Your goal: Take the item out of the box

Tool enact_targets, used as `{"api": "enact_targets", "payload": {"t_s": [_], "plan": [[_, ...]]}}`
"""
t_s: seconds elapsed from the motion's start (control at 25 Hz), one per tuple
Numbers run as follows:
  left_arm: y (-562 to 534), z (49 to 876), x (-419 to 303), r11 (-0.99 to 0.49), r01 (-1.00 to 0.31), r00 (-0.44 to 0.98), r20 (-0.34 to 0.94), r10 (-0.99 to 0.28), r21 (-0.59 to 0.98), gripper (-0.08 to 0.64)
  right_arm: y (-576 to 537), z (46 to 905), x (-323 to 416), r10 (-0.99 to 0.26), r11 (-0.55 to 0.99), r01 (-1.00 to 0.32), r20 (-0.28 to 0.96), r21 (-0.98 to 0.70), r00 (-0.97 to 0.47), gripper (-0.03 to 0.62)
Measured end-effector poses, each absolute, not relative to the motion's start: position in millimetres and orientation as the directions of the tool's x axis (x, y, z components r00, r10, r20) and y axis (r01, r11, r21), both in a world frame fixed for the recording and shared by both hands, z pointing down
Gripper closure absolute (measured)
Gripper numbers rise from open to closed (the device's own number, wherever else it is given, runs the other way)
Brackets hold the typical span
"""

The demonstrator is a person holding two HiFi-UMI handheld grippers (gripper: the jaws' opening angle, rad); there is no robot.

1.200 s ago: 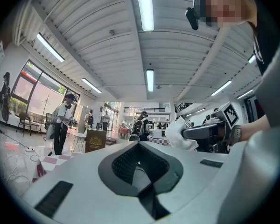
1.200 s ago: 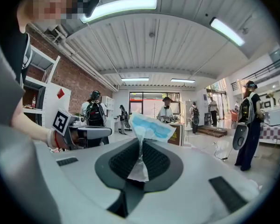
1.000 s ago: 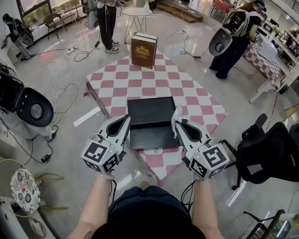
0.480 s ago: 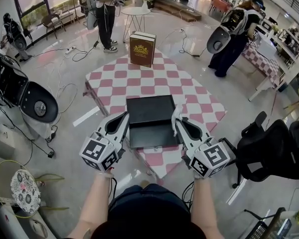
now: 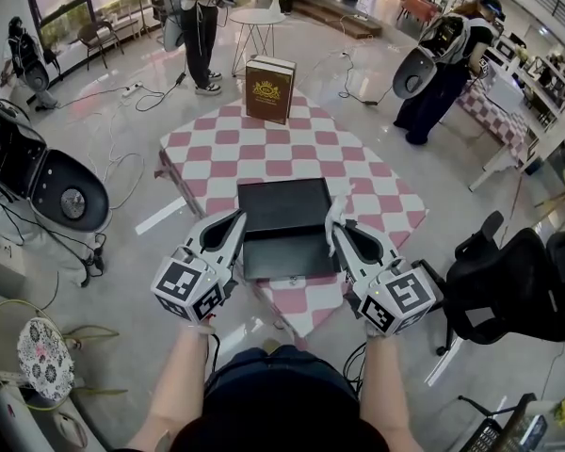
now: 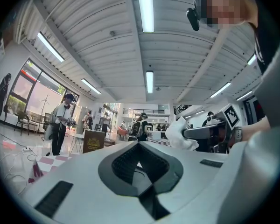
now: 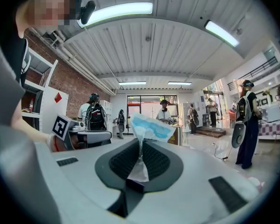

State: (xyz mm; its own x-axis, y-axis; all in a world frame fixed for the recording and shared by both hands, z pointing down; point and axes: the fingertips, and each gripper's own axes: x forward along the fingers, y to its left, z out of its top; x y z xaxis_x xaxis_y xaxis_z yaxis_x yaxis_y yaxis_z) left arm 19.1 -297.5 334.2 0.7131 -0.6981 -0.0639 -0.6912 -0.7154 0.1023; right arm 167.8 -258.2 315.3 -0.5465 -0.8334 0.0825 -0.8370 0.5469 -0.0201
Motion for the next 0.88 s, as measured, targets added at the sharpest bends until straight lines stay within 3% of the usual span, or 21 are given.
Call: {"api": "enact_targets", "payload": {"t_s": [0.88], "plan": [[-324,347,14,-0.704,-0.701,0.704,-0.05,-0.709,0.111,0.56,-286,326,162,-0.818,0.567,-0.823,0.092,-0.038,-0.568,0.565]]}}
